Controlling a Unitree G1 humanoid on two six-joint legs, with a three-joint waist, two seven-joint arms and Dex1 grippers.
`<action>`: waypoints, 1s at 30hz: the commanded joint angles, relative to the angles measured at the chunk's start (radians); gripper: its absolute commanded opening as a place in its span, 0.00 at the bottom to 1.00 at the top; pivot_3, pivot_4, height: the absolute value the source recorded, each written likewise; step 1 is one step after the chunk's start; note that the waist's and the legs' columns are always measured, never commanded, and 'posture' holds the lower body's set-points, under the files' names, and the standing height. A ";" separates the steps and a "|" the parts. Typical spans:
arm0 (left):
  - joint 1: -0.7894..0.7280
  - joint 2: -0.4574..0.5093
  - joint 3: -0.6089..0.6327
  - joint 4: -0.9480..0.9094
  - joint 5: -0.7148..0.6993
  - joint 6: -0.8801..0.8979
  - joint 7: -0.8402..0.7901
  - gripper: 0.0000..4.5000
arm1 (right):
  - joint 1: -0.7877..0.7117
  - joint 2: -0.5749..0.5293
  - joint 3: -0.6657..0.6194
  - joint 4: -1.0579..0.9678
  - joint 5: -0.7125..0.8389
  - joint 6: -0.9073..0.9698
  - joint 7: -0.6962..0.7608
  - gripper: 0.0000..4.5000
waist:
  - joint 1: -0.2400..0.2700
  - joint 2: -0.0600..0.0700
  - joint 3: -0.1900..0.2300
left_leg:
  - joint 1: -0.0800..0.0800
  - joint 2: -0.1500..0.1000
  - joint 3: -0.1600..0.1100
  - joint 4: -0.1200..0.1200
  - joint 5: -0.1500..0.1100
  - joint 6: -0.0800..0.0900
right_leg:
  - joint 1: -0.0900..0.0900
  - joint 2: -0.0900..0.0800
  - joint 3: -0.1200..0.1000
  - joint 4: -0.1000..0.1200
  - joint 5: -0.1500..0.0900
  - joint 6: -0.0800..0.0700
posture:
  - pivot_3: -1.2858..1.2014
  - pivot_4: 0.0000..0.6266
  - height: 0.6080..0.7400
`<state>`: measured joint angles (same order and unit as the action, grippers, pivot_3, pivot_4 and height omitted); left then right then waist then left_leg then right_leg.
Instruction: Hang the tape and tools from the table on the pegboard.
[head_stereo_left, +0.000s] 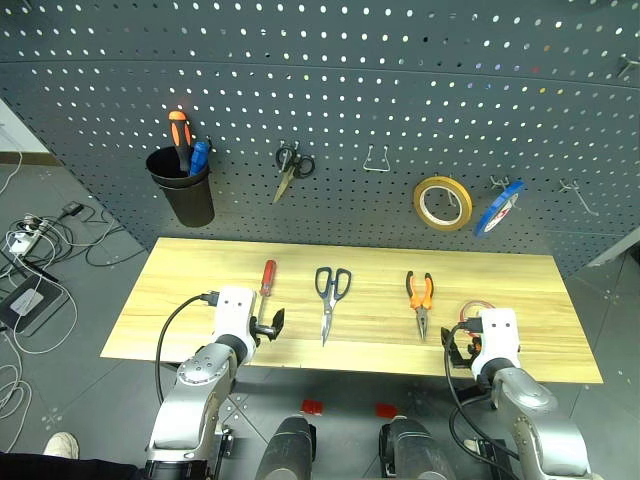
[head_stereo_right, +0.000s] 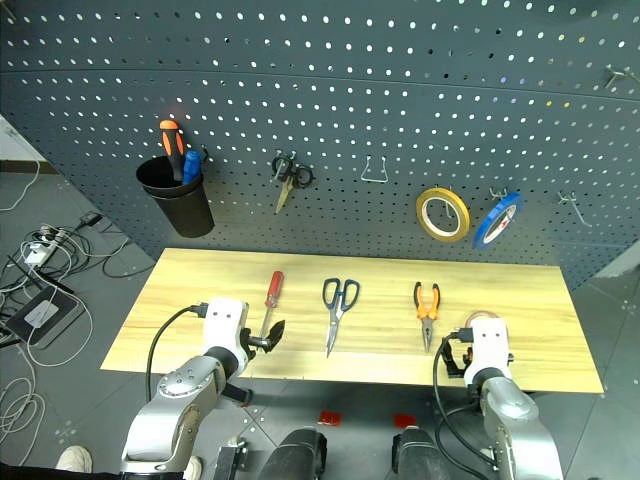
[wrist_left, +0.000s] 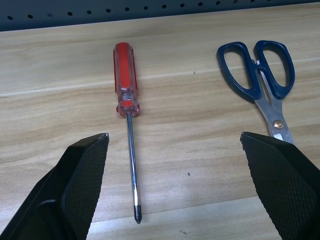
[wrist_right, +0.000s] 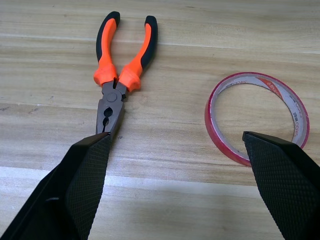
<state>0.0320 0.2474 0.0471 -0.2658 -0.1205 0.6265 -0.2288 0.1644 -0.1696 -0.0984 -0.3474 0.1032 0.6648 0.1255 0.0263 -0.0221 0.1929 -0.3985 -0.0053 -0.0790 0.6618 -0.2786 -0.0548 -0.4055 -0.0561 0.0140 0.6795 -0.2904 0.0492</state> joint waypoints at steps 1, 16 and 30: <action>0.004 0.004 0.005 -0.044 -0.007 -0.006 -0.001 0.99 | 0.007 0.003 -0.018 -0.027 0.015 -0.003 0.000 1.00 | 0.000 0.000 -0.003 | 0.000 0.000 0.000 0.000 0.000 0.000 | 0.000 0.000 0.000 0.000 0.000 0.000 | 0.57 0.26 1.00; 0.023 -0.011 0.011 -0.055 -0.007 -0.021 0.008 0.99 | 0.030 0.008 -0.016 -0.043 0.020 0.001 -0.003 1.00 | 0.001 0.002 -0.017 | 0.000 0.000 0.001 0.000 0.000 0.000 | 0.000 0.000 0.000 0.000 0.000 0.000 | 0.57 0.24 1.00; 0.009 -0.011 0.012 -0.061 -0.010 -0.002 0.004 0.99 | -0.018 -0.020 -0.035 -0.008 0.023 0.002 0.012 1.00 | 0.001 0.002 -0.019 | 0.000 0.000 0.001 0.000 0.000 0.000 | 0.000 0.000 0.000 0.000 0.000 0.000 | 0.57 0.30 1.00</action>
<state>0.0455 0.2331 0.0478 -0.2816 -0.1205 0.6259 -0.2272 0.1481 -0.1829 -0.1209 -0.3455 0.1151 0.6665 0.1309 0.0270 -0.0204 0.1743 -0.3983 -0.0056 -0.0778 0.6617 -0.2788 -0.0543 -0.4052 -0.0560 0.0142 0.6792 -0.2904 0.0492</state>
